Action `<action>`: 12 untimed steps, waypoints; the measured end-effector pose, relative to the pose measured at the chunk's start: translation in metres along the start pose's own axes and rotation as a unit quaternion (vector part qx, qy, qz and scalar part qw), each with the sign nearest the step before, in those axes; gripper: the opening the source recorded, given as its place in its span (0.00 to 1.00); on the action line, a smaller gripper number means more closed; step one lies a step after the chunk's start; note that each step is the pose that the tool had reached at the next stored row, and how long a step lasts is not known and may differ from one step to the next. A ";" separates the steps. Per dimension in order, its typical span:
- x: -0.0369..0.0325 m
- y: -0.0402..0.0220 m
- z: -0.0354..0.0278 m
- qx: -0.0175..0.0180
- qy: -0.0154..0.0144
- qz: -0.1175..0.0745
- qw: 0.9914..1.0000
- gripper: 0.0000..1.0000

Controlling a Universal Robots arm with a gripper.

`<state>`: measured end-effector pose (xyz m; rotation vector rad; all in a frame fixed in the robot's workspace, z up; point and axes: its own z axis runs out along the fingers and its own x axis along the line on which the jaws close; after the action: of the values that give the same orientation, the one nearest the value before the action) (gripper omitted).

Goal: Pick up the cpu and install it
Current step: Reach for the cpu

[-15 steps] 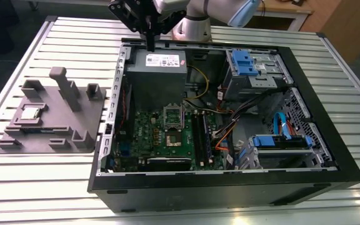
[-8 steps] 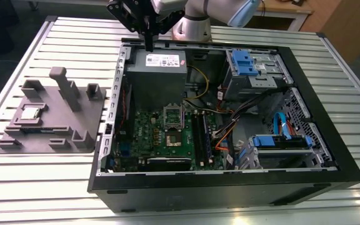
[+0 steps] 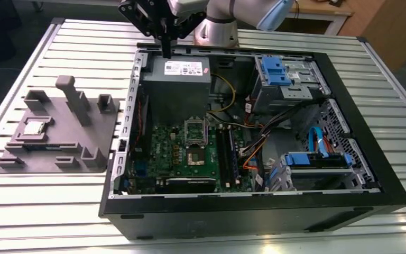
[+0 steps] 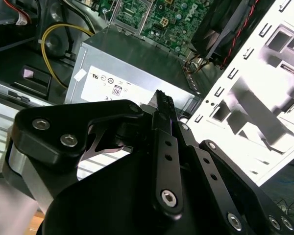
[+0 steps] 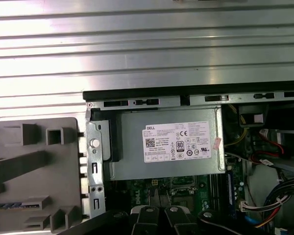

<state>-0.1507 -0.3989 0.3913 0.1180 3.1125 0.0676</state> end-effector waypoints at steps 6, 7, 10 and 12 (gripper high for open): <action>0.0013 -0.0001 0.0005 0.000 0.000 0.000 1.000 0.10; 0.0014 -0.0001 0.0006 0.000 0.000 0.000 1.000 0.10; 0.0020 -0.0002 0.0008 0.000 0.000 0.000 1.000 0.10; 0.0023 -0.0002 0.0011 0.000 0.000 0.000 1.000 0.10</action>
<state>-0.1530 -0.3989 0.3902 0.1179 3.1131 0.0676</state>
